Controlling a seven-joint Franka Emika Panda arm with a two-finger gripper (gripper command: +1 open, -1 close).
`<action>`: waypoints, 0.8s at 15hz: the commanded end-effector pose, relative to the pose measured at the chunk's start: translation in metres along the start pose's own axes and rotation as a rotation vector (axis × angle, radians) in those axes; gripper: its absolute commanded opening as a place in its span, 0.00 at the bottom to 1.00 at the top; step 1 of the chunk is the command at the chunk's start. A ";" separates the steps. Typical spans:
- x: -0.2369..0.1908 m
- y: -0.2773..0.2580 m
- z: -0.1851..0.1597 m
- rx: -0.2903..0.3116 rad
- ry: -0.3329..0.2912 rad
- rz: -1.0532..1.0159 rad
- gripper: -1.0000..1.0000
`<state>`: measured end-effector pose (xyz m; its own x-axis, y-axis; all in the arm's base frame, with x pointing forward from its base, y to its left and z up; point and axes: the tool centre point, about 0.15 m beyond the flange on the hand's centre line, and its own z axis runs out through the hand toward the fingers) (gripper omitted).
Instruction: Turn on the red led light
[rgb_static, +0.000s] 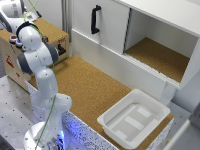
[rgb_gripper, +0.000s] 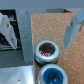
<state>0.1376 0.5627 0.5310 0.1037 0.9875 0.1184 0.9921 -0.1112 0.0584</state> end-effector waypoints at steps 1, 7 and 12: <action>0.053 0.000 0.003 -0.101 -0.259 0.095 0.00; 0.038 -0.001 0.029 -0.132 -0.225 0.141 0.00; 0.046 0.005 0.048 -0.099 -0.131 0.148 0.00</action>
<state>0.1308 0.5750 0.5056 0.2306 0.9711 0.0612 0.9586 -0.2375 0.1573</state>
